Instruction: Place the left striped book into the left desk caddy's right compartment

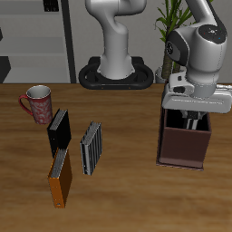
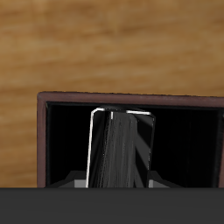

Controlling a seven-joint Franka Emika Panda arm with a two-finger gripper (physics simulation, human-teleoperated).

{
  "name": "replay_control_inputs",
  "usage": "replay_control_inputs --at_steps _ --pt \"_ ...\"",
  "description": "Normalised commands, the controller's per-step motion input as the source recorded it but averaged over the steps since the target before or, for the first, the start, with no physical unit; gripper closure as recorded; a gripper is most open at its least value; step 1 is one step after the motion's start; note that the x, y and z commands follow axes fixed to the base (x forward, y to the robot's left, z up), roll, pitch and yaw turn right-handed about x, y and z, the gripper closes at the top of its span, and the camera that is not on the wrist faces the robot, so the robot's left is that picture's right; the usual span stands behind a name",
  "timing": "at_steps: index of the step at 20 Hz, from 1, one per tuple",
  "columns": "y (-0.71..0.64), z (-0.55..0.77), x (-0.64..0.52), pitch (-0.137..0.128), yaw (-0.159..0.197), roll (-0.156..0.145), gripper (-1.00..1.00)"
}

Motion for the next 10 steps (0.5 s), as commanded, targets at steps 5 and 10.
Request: replay_control_inputs --at_steps 5,10 --pt "-0.06 -0.11 0.07 0.059 0.005 -0.017 -1.00" --pt "-0.06 0.04 0.00 0.014 -0.006 0.008 -1.00"
